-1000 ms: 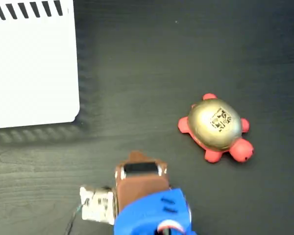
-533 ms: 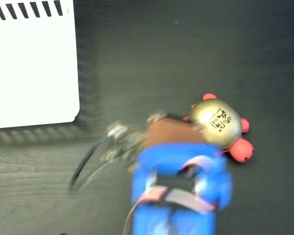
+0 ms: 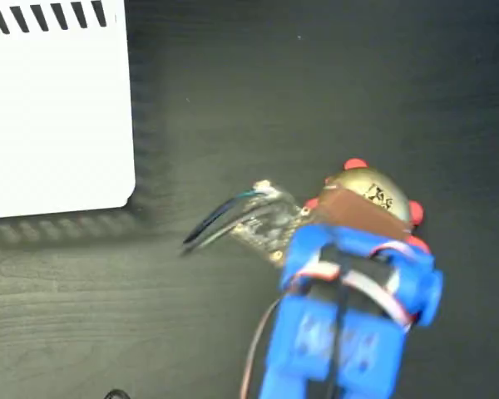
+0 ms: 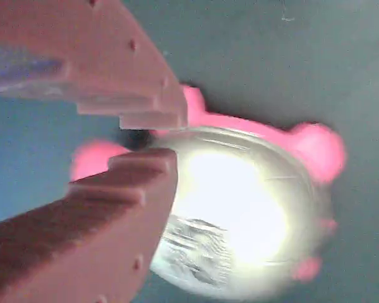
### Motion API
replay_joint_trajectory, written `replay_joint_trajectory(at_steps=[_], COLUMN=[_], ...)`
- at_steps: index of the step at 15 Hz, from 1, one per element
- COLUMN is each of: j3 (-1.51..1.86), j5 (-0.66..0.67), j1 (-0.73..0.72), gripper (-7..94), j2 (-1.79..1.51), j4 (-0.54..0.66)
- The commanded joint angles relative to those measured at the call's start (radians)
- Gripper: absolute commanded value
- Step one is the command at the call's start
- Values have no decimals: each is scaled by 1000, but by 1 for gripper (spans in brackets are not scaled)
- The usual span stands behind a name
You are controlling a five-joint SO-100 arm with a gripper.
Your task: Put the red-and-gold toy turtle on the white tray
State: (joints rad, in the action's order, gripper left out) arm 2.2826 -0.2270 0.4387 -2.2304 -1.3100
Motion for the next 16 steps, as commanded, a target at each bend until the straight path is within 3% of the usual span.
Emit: replay_joint_trajectory(at_steps=[1,6,11,14,16], j3=[-91,-268,-341,-351,-374], j5=[-20,-52,-115,-118,-129], j1=[37,71,60,40,23], gripper=[0,4,41,53,53], j2=[63,275,356,371,411], j4=[6,-92,-176,-196,-213])
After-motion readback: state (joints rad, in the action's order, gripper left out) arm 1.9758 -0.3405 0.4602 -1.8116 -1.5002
